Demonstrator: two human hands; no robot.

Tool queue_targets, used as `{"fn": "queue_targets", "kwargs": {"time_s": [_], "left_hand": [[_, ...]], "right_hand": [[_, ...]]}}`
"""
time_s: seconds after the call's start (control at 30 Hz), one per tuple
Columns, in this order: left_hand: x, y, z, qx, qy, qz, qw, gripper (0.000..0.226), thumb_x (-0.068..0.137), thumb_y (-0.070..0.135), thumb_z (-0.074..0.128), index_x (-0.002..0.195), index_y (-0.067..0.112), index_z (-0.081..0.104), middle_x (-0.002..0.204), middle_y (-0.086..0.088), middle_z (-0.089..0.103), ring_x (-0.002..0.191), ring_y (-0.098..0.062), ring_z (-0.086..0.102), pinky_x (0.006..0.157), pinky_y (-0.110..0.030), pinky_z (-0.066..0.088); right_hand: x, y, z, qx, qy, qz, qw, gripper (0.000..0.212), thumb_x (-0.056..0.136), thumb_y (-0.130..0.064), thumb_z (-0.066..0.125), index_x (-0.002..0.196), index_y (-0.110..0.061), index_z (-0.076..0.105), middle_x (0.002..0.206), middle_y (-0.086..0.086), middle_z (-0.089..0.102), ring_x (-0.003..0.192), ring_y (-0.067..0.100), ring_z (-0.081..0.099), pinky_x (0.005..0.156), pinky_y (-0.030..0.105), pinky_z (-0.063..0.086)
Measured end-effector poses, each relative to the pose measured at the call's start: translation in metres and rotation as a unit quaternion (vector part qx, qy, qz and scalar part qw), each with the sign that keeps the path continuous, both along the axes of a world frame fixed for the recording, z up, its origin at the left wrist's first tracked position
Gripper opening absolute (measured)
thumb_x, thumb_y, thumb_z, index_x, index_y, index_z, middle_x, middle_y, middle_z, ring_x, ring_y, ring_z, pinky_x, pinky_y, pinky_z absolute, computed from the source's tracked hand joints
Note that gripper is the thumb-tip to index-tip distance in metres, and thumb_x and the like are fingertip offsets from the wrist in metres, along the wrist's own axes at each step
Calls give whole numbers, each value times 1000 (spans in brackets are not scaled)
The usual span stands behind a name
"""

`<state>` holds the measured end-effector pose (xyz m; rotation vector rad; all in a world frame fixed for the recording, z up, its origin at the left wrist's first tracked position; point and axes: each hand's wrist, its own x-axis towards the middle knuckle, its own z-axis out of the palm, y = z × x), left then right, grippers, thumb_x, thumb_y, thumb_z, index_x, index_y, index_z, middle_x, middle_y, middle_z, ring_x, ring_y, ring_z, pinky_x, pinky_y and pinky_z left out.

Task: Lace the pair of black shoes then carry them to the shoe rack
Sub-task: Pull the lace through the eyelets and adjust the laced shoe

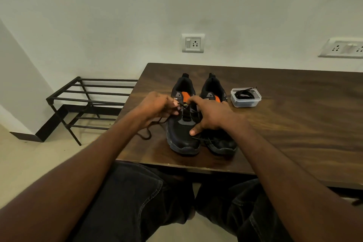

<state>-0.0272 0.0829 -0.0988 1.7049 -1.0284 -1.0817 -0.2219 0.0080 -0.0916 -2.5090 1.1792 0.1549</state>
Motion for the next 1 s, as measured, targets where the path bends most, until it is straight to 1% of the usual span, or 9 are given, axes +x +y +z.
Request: {"fn": "queue_targets", "kwargs": {"time_s": [0.23, 0.4, 0.47, 0.53, 0.6, 0.77, 0.83, 0.93, 1.0], "left_hand": [[-18, -7, -9, -82, -345, -87, 931, 15, 89, 24, 79, 94, 24, 65, 78, 5, 66, 69, -6, 64, 62, -21, 46], [-22, -12, -7, -58, -478, -67, 874, 12, 90, 24, 74, 79, 28, 68, 78, 6, 67, 76, -14, 66, 70, -35, 57], [-24, -12, 0, -56, -405, -54, 911, 15, 96, 22, 68, 81, 22, 70, 79, 2, 70, 76, -13, 68, 66, -28, 54], [-22, -7, 12, -54, -159, -23, 985, 20, 103, 17, 58, 90, 11, 72, 83, -5, 75, 77, -12, 71, 61, -20, 49], [-16, -2, 15, -56, -9, -7, 998, 16, 103, 17, 57, 95, 9, 69, 79, -6, 73, 71, -15, 72, 57, -23, 46], [-22, -7, -4, -65, -390, -76, 915, 12, 90, 21, 77, 96, 24, 67, 89, 7, 67, 78, -10, 67, 63, -22, 48], [-26, -11, -7, -63, -454, -70, 886, 12, 92, 19, 72, 85, 26, 66, 84, 7, 65, 79, -10, 65, 62, -23, 44], [-25, -13, 3, -136, -328, -25, 934, 16, 97, 15, 65, 85, 24, 66, 90, 5, 68, 82, -7, 65, 66, -23, 50], [-22, -9, 21, -201, -63, 39, 977, 16, 106, 11, 53, 95, 18, 64, 102, -4, 74, 93, -16, 71, 64, -21, 51]], "right_hand": [[7, 7, 0, -20, 6, 0, 1000, 112, 69, -56, 90, 156, -42, 21, 154, 0, 52, 145, 32, 45, 118, 65, 24], [6, 8, -1, -14, -2, -4, 1000, 111, 69, -55, 91, 156, -44, 21, 155, 0, 51, 145, 32, 45, 118, 63, 27], [7, 9, 0, -10, -2, -11, 1000, 111, 70, -53, 91, 156, -42, 22, 154, 1, 52, 143, 32, 47, 117, 61, 30], [6, 9, 1, -2, -5, -16, 1000, 110, 69, -51, 92, 155, -40, 23, 152, 2, 54, 141, 33, 49, 115, 60, 33], [5, 8, 2, 10, -10, -19, 1000, 109, 69, -49, 93, 154, -39, 25, 151, 3, 55, 139, 33, 51, 112, 57, 39], [8, 9, 0, -5, -5, -14, 1000, 114, 69, -51, 92, 157, -40, 21, 150, 4, 55, 139, 34, 51, 113, 59, 38], [9, 8, -1, -6, -8, -17, 1000, 112, 69, -51, 92, 156, -40, 22, 150, 4, 56, 138, 34, 52, 115, 59, 35], [9, 7, -2, -8, -5, -24, 1000, 113, 69, -53, 92, 156, -40, 22, 150, 4, 55, 141, 34, 48, 121, 61, 25], [8, 6, -2, -1, -4, -27, 1000, 114, 69, -53, 92, 157, -41, 21, 152, 5, 54, 143, 34, 46, 123, 62, 19]]}}
